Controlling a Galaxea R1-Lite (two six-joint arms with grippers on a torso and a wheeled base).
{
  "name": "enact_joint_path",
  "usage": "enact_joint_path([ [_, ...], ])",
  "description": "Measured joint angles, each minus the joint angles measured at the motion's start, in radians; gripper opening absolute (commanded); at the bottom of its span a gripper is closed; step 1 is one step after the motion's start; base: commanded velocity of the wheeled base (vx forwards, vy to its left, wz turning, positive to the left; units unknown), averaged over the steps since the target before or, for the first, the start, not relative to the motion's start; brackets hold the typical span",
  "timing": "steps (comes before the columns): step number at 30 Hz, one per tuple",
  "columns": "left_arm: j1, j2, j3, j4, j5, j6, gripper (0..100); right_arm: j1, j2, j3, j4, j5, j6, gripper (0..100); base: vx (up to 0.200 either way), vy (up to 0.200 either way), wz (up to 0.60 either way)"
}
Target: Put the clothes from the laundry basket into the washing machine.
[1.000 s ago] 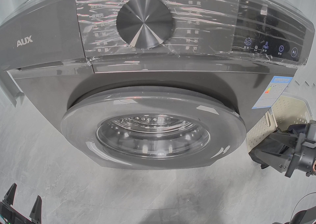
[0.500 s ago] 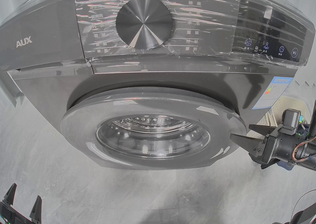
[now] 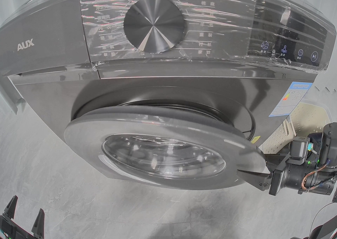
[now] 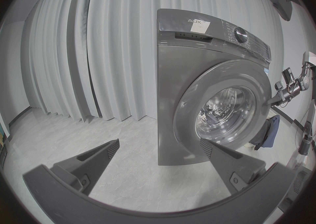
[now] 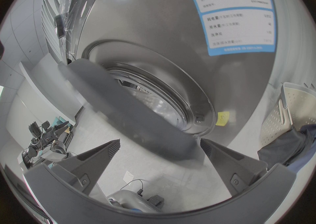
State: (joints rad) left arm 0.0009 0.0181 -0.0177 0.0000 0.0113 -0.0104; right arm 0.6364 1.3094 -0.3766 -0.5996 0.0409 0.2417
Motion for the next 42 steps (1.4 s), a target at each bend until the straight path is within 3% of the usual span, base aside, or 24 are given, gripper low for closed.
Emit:
enact_joint_path([
  [8, 0.0, 0.0, 0.0, -0.001, 0.0, 0.0, 100, -0.007, -0.047, 0.017, 0.0, -0.005, -0.009, 100, -0.15, 0.0, 0.0],
  [26, 0.0, 0.0, 0.0, -0.001, 0.0, 0.0, 100, 0.01, -0.018, 0.028, 0.0, 0.02, -0.034, 100, 0.0, 0.0, 0.0],
  [32, 0.001, 0.0, 0.0, -0.001, -0.001, 0.0, 100, 0.003, -0.013, 0.004, -0.002, 0.02, -0.041, 100, -0.2, 0.0, 0.0],
  [42, 0.0, 0.0, 0.0, -0.001, 0.0, 0.0, 100, 0.032, 0.026, 0.016, 0.0, 0.033, -0.04, 100, 0.0, 0.0, 0.0],
])
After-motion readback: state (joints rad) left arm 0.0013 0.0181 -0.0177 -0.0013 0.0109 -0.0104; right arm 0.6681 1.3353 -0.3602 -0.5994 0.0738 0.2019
